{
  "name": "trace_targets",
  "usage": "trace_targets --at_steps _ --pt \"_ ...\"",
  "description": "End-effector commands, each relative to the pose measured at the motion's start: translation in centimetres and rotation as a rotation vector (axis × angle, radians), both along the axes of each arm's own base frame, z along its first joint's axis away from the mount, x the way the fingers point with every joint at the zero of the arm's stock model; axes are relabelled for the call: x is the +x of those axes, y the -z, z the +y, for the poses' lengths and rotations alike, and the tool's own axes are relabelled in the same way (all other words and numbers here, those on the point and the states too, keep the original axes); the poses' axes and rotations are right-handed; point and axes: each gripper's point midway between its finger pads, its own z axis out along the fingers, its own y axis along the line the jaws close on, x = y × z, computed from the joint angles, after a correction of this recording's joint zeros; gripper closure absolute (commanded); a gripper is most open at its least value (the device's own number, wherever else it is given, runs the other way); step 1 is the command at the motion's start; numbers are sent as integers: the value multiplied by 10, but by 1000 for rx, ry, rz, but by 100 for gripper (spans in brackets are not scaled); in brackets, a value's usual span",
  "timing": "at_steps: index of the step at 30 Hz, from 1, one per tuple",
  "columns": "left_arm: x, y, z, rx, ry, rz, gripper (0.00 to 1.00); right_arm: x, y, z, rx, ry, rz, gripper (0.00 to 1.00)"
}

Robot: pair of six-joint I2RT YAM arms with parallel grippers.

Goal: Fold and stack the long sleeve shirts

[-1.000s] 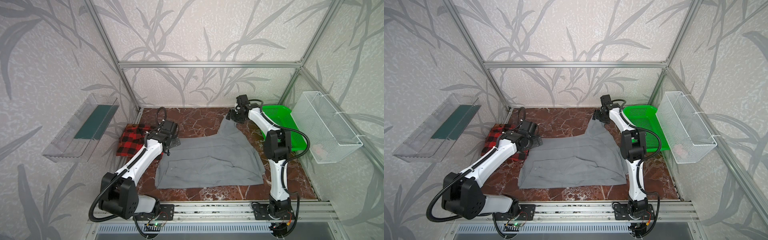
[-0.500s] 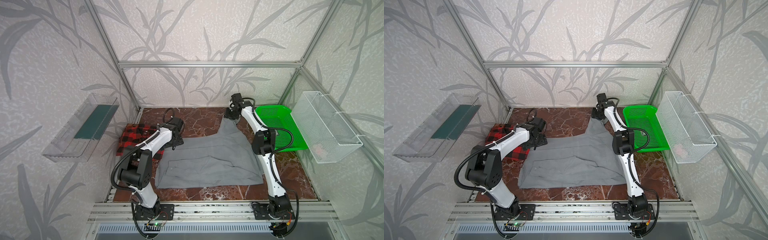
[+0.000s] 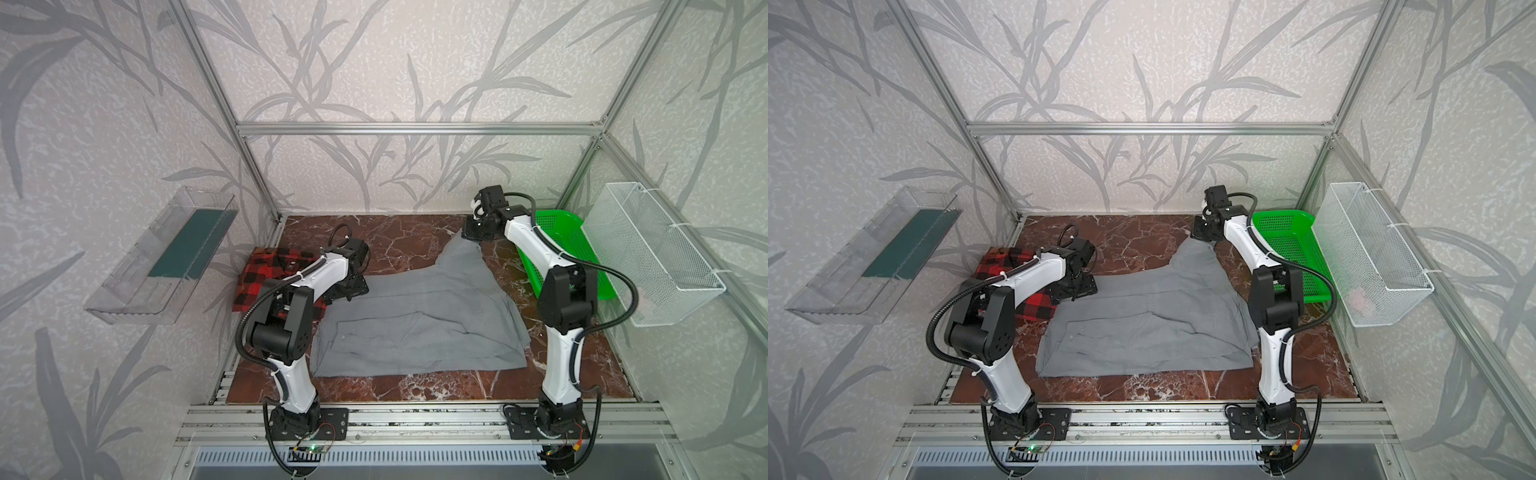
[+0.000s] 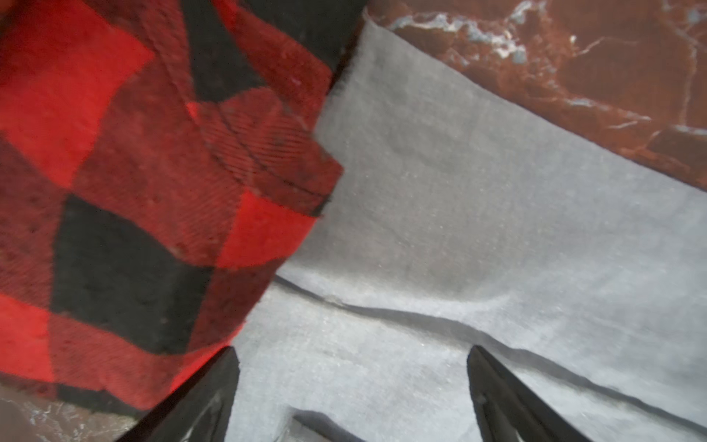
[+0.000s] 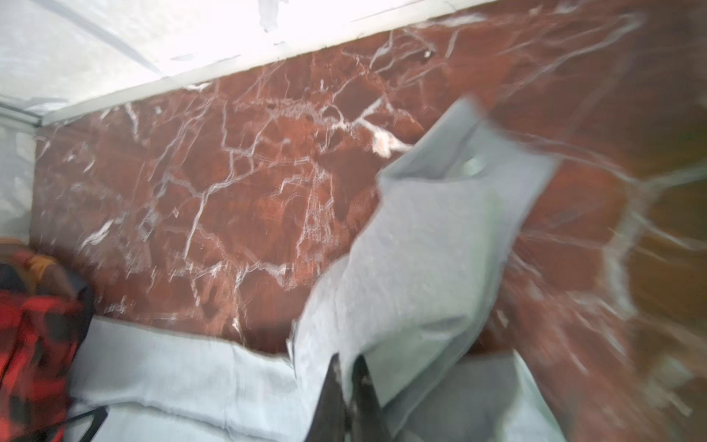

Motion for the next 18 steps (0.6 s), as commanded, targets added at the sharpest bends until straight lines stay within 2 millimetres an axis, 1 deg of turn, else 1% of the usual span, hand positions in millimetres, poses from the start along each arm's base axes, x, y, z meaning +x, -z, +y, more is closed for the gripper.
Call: trace_targets --at_steps 1,3,5,7,8,10,12,15,18 --pt "11 -9 1 1 -30 -26 6 -2 -56 1 76 -8 -256 100" --pt "16 -13 6 18 -38 -35 6 -25 -51 14 129 -60 -247 100" --pt "23 -16 10 32 -51 -47 7 -55 -39 32 164 -123 -209 100" --pt "32 -21 15 61 -56 -59 7 -83 -23 47 137 -168 -184 100" --pt "36 -24 19 82 -63 -65 6 -97 -13 50 97 -180 -183 100" --pt "41 -28 23 105 -67 -70 6 -117 0 44 36 -171 -185 100" --pt "48 -32 24 108 -69 -89 5 -130 7 29 5 -146 -191 100" --pt "57 -32 23 108 -87 -95 5 -147 1 8 -64 -123 -230 100" --pt "63 -28 19 101 -114 -69 5 -159 -7 -6 -110 -106 -242 100"
